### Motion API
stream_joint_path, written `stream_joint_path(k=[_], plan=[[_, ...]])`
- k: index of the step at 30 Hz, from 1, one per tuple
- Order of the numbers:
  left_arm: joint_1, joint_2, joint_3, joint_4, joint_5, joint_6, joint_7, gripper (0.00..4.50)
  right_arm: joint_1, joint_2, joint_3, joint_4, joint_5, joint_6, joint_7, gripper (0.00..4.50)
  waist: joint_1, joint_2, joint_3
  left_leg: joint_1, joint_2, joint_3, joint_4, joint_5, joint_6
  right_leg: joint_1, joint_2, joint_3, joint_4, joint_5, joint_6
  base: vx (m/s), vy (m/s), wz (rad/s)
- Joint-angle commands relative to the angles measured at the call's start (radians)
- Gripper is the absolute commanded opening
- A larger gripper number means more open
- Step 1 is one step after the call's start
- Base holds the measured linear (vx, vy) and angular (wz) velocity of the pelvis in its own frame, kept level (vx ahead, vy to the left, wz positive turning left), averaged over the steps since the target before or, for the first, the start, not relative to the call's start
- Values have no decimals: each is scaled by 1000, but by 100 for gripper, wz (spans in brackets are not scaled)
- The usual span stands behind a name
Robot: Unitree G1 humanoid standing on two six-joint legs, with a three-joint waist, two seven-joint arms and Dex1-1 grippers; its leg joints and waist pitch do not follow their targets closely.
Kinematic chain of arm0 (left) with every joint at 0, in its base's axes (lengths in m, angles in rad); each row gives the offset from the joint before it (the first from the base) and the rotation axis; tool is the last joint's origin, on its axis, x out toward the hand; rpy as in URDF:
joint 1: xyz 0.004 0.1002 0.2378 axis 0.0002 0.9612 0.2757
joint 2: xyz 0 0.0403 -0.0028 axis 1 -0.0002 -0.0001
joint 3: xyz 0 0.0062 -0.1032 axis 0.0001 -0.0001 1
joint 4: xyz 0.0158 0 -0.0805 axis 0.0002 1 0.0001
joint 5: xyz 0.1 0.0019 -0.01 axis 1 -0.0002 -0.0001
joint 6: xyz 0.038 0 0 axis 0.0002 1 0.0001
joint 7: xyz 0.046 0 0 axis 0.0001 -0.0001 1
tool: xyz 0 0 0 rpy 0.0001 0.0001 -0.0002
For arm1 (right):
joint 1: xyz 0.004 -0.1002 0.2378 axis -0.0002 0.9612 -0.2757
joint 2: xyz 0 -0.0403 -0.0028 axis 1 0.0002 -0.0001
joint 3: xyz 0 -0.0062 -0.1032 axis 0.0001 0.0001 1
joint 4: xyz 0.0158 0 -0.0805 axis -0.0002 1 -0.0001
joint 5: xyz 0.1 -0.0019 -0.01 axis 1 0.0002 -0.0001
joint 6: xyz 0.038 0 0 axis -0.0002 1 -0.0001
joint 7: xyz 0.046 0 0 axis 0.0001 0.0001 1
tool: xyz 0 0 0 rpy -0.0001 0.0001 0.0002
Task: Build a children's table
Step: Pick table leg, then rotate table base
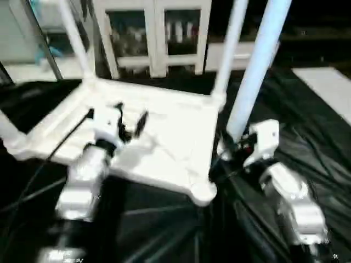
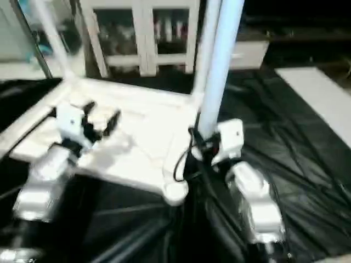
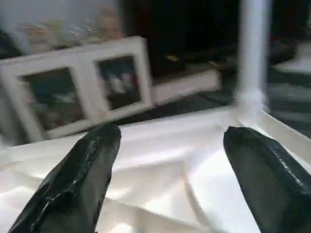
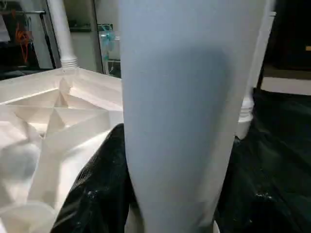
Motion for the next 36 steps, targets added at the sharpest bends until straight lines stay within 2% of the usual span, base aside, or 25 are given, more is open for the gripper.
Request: stream_joint_path(k=[1, 2, 3, 4, 5, 6, 7, 8, 9, 10, 11, 12, 13, 15, 16, 17, 18, 19, 21, 22, 25, 28, 31, 34, 36], plan=[[4, 69, -41, -2, -47, 40, -190, 396, 2, -14, -34, -58, 78, 38, 64, 188, 26, -27, -56, 42, 105, -25, -43, -48, 43, 30, -170, 52, -109, 472, 41, -63, -38, 4], [0, 111, -60, -12, -73, 71, -286, 396, 2, -24, -40, -69, 112, 58, 100, 188, 24, -20, -51, 51, 117, -30, -58, -109, 19, 27, -154, 41, -111, 383, 12, -63, -38, 4], [0, 111, -60, -12, -73, 71, -286, 396, 2, -24, -40, -69, 112, 58, 100, 188, 16, -6, -46, 70, 145, -39, -89, -227, -13, 15, -126, 27, -104, 192, -70, -89, -14, 2], [-8, 188, -107, -21, -90, 121, -441, 396, 3, -52, -39, -85, 147, 87, 161, 188, 1, 0, -45, 83, 162, -45, -112, -310, -31, 4, -107, 22, -95, 84, -138, -101, 9, 0], [-8, 188, -107, -21, -90, 121, -441, 396, 3, -52, -39, -85, 147, 87, 161, 188, -2, 4, -44, 84, 161, -46, -119, -347, -39, 0, -105, 21, -93, 53, -160, -101, 9, 0], [-12, 219, -132, -20, -84, 135, -497, 396, 3, -67, -36, -90, 150, 87, 185, 188, -13, 0, -31, 75, 148, -35, -131, -442, -71, 1, -115, 24, -106, -31, -196, -99, 24, -5], [-19, 240, -150, -12, -75, 143, -535, 396, 2, -77, -33, -91, 153, 86, 202, 188, -4, -1, -28, 81, 139, -22, -125, -505, -106, -8, -130, 34, -125, -143, -208, -77, 33, -4], [-39, 260, -182, 20, -50, 146, -586, 396, 1, -93, -36, -98, 173, 97, 230, 188, 0, 1, -26, 81, 135, -19, -119, -515, -117, -10, -140, 41, -132, -195, -210, -77, 33, -4], [-39, 260, -182, 20, -50, 146, -586, 396, 1, -93, -36, -98, 173, 97, 230, 188, 9, -12, -25, 79, 136, -12, -109, -486, -111, -1, -162, 51, -153, -296, -202, -66, 47, -6], [-84, 277, -230, 90, -23, 142, -667, 396, -2, -122, -38, -110, 209, 124, 272, 188, 16, -10, -25, 75, 139, -9, -108, -428, -93, 1, -168, 51, -161, -322, -192, -58, 58, -11], [-100, 278, -244, 114, -15, 136, -689, 396, -3, -132, -37, -115, 217, 132, 287, 188, 18, -10, -26, 76, 142, -8, -112, -420, -88, 0, -161, 46, -161, -329, -183, -58, 58, -11], [-115, 277, -257, 137, -8, 128, -707, 396, -3, -143, -35, -119, 221, 136, 301, 188, 16, -2, -28, 82, 145, -6, -125, -446, -108, -10, -142, 35, -151, -296, -179, -49, 57, -9], [-169, 251, -285, 222, 15, 88, -728, 396, -2, -161, -29, -134, 229, 152, 329, 188, 12, 3, -33, 84, 148, -9, -137, -480, -132, -10, -133, 27, -138, -228, -186, -43, 69, -11], [-194, 237, -295, 258, 28, 69, -731, 396, 0, -167, -26, -141, 229, 156, 338, 188, 8, 7, -40, 80, 145, -8, -145, -490, -152, -5, -136, 19, -127, -118, -201, -37, 72, -14], [-209, 229, -306, 279, 40, 58, -735, 396, 2, -170, -22, -146, 229, 158, 344, 188, 3, 1, -39, 75, 143, -6, -147, -496, -150, -1, -138, 15, -130, -109, -201, -14, 70, -18], [-218, 224, -314, 292, 49, 51, -737, 396, 3, -172, -19, -150, 229, 160, 347, 188, 3, 4, -40, 76, 142, -5, -146, -503, -149, -2, -140, 13, -133, -119, -200, -14, 70, -18], [-232, 217, -325, 312, 62, 42, -741, 396, 5, -175, -15, -154, 228, 162, 352, 188, 3, 1, -42, 76, 143, 1, -144, -502, -144, -2, -150, 9, -139, -123, -204, -6, 68, -17], [-232, 217, -325, 312, 62, 42, -741, 369, 5, -175, -15, -154, 228, 162, 352, 188, 2, -4, -42, 66, 144, 2, -143, -474, -131, 5, -158, 5, -138, -105, -207, 20, 55, -20], [-256, 207, -343, 349, 87, 20, -736, 362, 7, -181, -10, -158, 229, 163, 358, 188, 2, -4, -45, 61, 145, 7, -142, -429, -111, 4, -160, 0, -139, -72, -202, 22, 47, -19], [-281, 196, -359, 390, 110, 4, -721, 362, 9, -186, -8, -160, 231, 164, 360, 188, 4, 1, -45, 71, 146, 12, -139, -431, -108, -5, -159, 2, -142, -60, -206, 0, 0, 0], [-334, 176, -389, 490, 146, -22, -735, 329, 12, -195, -10, -158, 229, 165, 366, 188, 13, -3, -46, 72, 150, 19, -129, -396, -77, -3, -171, 8, -146, -32, -234, 0, 0, 0], [-351, 168, -398, 527, 166, -37, -737, 311, 16, -195, -11, -157, 221, 162, 368, 188, 17, 2, -50, 68, 153, 23, -126, -321, -37, 2, -167, 4, -137, 70, -257, 0, 0, 0], [-368, 161, -399, 553, 171, -25, -739, 284, 20, -196, -6, -159, 217, 161, 369, 188, 17, 1, -52, 71, 154, 30, -125, -300, -19, 2, -159, -1, -131, 134, -278, 0, 0, 0], [-382, 163, -405, 574, 175, -30, -765, 269, 21, -202, 2, -158, 214, 158, 372, 188, 19, -1, -51, 73, 154, 35, -123, -306, -10, 1, -162, 1, -134, 127, -286, 0, 0, 0], [-392, 165, -412, 593, 183, -40, -781, 232, 22, -204, 5, -156, 211, 156, 375, 188, 23, -1, -48, 73, 156, 37, -122, -317, -11, 0, -164, 3, -138, 81, -284, 0, 0, 0]])
